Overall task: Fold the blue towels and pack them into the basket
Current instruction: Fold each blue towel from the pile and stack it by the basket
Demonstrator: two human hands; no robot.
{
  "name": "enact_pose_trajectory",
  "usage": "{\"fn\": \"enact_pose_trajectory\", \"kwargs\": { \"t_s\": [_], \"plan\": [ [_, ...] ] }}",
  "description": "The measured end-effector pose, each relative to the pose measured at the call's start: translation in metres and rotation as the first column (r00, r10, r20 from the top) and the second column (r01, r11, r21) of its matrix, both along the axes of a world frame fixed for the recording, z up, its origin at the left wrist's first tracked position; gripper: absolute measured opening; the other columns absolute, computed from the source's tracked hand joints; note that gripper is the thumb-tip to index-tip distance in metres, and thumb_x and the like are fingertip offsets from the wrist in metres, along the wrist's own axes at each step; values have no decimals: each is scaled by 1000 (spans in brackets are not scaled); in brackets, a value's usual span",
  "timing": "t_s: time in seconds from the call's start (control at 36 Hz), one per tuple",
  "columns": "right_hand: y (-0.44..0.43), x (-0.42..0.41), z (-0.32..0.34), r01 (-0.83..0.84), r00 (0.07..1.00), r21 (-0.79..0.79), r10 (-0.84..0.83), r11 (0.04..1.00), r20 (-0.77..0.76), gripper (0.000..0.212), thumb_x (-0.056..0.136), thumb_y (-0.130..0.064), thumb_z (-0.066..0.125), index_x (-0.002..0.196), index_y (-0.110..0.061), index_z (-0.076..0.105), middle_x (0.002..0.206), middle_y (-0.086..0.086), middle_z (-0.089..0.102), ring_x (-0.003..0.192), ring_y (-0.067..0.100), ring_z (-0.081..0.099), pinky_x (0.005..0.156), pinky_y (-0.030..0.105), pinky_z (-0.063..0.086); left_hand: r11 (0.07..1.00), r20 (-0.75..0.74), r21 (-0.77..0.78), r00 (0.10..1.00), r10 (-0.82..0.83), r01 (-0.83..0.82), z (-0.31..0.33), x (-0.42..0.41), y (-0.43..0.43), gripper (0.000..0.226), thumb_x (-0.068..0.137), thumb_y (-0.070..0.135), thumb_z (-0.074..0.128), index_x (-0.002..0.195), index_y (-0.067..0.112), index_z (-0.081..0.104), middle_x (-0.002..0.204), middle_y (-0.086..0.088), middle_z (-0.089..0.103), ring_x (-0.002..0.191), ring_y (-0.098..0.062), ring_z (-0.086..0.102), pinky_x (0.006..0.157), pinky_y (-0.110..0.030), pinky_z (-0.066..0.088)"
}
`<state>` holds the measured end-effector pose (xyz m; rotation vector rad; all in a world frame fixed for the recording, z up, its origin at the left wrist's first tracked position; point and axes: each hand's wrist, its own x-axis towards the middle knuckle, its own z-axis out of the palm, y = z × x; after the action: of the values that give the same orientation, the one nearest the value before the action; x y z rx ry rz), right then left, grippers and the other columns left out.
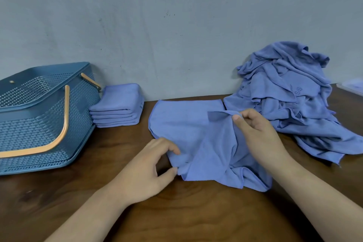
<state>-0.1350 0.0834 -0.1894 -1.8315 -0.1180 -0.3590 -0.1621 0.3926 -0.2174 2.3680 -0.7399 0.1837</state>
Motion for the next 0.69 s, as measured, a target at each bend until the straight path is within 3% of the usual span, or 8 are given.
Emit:
{"fn": "enact_pose_trajectory", "kwargs": {
  "t_s": [0.11, 0.22, 0.28, 0.39, 0.47, 0.61, 0.69],
  "plan": [
    [-1, 3, -2, 35, 999, -41, -36, 999, -35, 29, 105, -44, 59, 96, -17, 61, 96, 26, 62, 77, 19, 53, 75, 40, 44, 988, 37, 88, 991, -129, 125, 6, -8, -11, 25, 92, 41, 79, 112, 37, 64, 120, 21, 59, 121, -11, 57, 105, -37, 45],
    [5, -5, 7, 1, 1000, -42, -1, 999, -6, 28, 105, -47, 58, 95, -21, 60, 94, 25, 61, 74, 19, 50, 72, 39, 42, 990, 53, 139, 998, -44, 36, 8, -12, -22, 41, 84, 71, 74, 111, 42, 63, 118, 24, 59, 120, -6, 56, 107, -27, 40],
    [9, -13, 15, -54, 998, 2, 54, 999, 30, 28, 104, -50, 58, 97, -23, 61, 96, 25, 62, 75, 26, 51, 73, 42, 43, 993, 51, 113, 999, 11, -16, 7, -13, -30, 41, 83, 76, 71, 108, 44, 64, 115, 25, 58, 118, -4, 54, 105, -23, 37],
    [13, -24, 30, -104, 988, 61, 96, 993, 121, 33, 104, -53, 59, 105, -20, 62, 97, 31, 64, 82, 56, 58, 73, 66, 49, 993, -48, -77, 995, 85, -89, 4, -15, -44, 11, 93, 50, 77, 97, 43, 70, 112, 22, 62, 115, -9, 57, 98, -23, 42],
    [11, -28, 35, -105, 983, 95, 88, 990, 162, 27, 106, -46, 58, 106, -20, 63, 92, 24, 71, 87, 57, 61, 77, 65, 52, 952, -95, -274, 989, 117, -139, 15, -19, -44, 7, 96, 30, 77, 96, 37, 77, 110, 16, 70, 112, -14, 65, 93, -23, 48],
    [6, -29, 38, -88, 981, 109, 67, 990, 184, 23, 106, -43, 60, 104, -21, 64, 91, 38, 63, 83, 58, 59, 76, 69, 49, 806, -12, -536, 957, 289, -250, 37, -23, -36, 13, 96, 14, 74, 98, 24, 83, 108, 14, 78, 110, -6, 71, 96, -11, 46],
    [6, -31, 39, -107, 980, 102, 88, 989, 177, 25, 105, -45, 61, 102, -20, 64, 87, 40, 59, 79, 57, 58, 72, 66, 48, 683, -87, -687, 961, 262, -248, 45, -22, -30, 12, 101, 12, 68, 96, 15, 79, 101, -2, 79, 101, -15, 72, 96, -25, 51]
  ]
}}
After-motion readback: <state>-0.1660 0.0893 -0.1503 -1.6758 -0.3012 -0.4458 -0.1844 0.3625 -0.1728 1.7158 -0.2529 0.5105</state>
